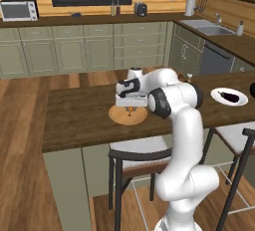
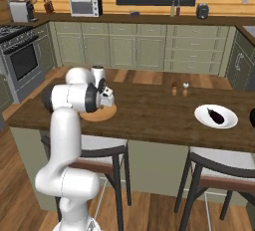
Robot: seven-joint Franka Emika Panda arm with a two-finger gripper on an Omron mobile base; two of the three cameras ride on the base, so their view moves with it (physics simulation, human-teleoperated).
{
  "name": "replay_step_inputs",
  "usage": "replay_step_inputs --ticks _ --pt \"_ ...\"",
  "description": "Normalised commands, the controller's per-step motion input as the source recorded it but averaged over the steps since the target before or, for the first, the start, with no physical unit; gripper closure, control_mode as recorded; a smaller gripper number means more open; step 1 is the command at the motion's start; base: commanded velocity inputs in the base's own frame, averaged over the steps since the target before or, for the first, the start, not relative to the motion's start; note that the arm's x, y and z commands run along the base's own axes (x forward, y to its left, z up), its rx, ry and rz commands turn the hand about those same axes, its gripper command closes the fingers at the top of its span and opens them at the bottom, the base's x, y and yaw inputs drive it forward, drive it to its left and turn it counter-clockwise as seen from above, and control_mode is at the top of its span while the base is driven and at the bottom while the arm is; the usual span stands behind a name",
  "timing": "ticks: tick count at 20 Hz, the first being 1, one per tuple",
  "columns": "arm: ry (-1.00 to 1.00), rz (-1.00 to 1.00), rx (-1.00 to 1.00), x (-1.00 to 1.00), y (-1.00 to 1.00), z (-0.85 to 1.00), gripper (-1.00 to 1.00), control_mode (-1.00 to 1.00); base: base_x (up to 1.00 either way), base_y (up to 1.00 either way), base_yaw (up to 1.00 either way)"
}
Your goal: Pick the chicken drumstick and eggplant from their plates and place them in the bowl. Then put the bowl in the fridge.
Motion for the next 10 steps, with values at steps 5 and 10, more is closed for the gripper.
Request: replay_step_inputs --ticks 5,10 --pt "0.0 -0.01 0.0 -0.96 0.0 0.76 1.0 -1.0 0.0 0.0 0.0" --pt "-0.1 -0.06 0.01 -1.0 -0.05 0.58 1.0 -1.0 0.0 0.0 0.0"
